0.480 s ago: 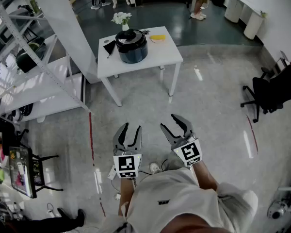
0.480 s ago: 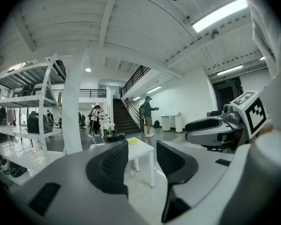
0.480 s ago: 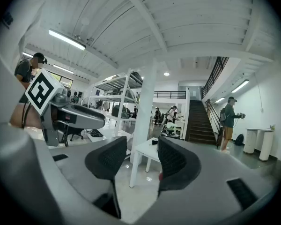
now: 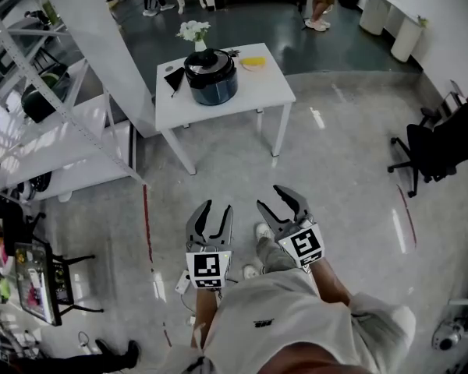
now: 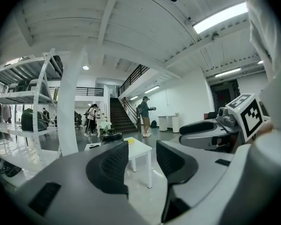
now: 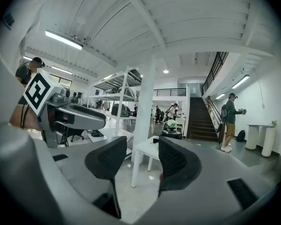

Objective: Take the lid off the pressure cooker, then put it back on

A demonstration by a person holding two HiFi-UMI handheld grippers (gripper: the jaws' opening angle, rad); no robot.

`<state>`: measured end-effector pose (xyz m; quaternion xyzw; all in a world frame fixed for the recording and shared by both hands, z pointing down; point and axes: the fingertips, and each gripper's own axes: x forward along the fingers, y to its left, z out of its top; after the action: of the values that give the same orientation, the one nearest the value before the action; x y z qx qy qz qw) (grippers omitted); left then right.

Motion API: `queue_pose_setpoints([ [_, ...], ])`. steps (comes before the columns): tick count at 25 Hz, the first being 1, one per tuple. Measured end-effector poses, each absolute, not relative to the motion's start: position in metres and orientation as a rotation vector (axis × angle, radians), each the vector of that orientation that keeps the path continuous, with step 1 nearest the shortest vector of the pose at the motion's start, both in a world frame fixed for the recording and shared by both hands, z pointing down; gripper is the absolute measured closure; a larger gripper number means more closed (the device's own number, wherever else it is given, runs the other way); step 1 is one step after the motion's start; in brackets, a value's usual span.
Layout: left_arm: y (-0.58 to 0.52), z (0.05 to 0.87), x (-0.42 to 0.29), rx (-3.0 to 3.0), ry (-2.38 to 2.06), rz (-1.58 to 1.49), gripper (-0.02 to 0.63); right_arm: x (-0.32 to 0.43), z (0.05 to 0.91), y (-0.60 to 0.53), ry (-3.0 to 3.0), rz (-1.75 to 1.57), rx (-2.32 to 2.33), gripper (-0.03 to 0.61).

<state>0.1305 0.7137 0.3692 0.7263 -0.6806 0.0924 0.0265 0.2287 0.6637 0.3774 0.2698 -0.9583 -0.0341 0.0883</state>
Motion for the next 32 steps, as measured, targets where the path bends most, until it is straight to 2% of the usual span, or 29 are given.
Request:
queue_pose_setpoints([
  [15,0.590,0.383,0.091,2.226,-2.077,0.314,0.417,0.182,0.394,0.543,-2.834,-0.081,0.737,0.379],
  [32,0.469,0.375,0.084,2.163,-2.128,0.315,0.419,0.170,0.385,0.423,-2.824,-0.027,0.654,0.379],
])
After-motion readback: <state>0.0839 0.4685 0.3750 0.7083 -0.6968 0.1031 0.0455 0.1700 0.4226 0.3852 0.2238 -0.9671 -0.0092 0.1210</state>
